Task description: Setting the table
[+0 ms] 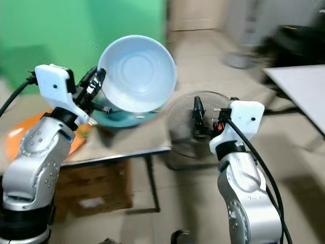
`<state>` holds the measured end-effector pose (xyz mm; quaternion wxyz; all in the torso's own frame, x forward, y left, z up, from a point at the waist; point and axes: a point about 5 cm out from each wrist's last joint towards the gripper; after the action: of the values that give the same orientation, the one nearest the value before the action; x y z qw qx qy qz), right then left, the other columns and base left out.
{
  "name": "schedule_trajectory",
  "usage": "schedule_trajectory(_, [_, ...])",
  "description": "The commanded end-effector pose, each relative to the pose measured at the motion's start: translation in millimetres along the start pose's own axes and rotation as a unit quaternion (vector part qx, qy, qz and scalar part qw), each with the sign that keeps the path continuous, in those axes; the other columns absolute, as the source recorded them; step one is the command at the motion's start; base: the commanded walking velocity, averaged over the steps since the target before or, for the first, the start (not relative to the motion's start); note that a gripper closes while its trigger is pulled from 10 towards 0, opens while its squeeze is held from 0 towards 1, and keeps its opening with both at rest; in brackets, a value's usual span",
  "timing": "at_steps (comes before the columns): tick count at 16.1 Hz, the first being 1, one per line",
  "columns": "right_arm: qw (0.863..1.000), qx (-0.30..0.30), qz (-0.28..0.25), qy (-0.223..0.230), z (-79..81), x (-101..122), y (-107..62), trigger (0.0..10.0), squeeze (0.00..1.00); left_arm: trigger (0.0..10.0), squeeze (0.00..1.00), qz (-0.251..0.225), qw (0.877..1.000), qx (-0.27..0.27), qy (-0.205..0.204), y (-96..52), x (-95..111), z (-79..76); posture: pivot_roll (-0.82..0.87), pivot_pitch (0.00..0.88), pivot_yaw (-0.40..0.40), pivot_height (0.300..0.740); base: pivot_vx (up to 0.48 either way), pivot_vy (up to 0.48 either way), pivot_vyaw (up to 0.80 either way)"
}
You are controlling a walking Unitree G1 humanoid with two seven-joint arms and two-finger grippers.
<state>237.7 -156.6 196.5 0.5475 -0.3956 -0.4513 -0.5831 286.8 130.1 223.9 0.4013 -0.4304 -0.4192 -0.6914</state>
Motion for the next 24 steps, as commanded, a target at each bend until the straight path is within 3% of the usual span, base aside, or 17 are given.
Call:
schedule_trajectory(1, [1.0,-0.01,0.004,0.0,-2.0,1.4,0.0,10.0,0.0,10.0,0.0,-0.017,1.0,-0.006,0.007,1.7,5.9,-4.0,0.03,0.0,0.086,0.74,0.0,0.0,-0.8])
schedule_trajectory(3, [1.0,-0.017,0.019,-0.001,-2.9,-3.4,-1.7,10.0,0.0,10.0,0.0,-0.006,1.0,-0.01,0.005,-2.9,0.0,-4.6,0.03,0.0,0.076,0.74,0.0,0.0,-0.8])
schedule_trajectory(8, [1.0,-0.005,0.03,-0.006,0.9,-5.5,4.0,10.0,0.0,10.0,0.0,0.018,0.999,0.017,0.048,-10.9,-12.1,2.2,0.05,0.0,0.056,0.74,0.0,0.0,-0.8])
schedule_trajectory(10, [0.999,-0.004,0.039,0.003,2.1,-8.3,5.1,10.0,0.0,10.0,0.0,0.028,0.999,0.019,0.031,-15.3,-15.8,2.9,0.06,0.0,0.051,0.74,0.0,0.0,-0.8])
schedule_trajectory(14, [0.998,0.011,0.06,0.003,9.4,-16.9,13.3,10.0,0.0,10.0,0.0,0.039,0.997,0.04,0.044,-22.1,-22.9,11.7,0.08,0.0,0.022,0.74,0.236,0.0,-0.75])
schedule_trajectory(24, [0.997,0.029,0.069,-0.005,9.4,-21.3,16.2,10.0,0.0,10.0,0.0,0.048,0.997,0.04,0.053,-19.7,-29.1,18.7,0.08,0.0,0.035,0.74,0.394,0.0,-0.05])
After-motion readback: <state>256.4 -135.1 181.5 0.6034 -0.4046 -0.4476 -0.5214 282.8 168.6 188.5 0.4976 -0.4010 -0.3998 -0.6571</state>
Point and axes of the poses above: a point about 5 cm out from each wrist's last joint towards the gripper, its own y axis pointing out of the wrist towards the gripper, its own x axis along the axis of the wrist's last joint, z = x × y, and after that the axes turned 13 degrees about y, right-handed
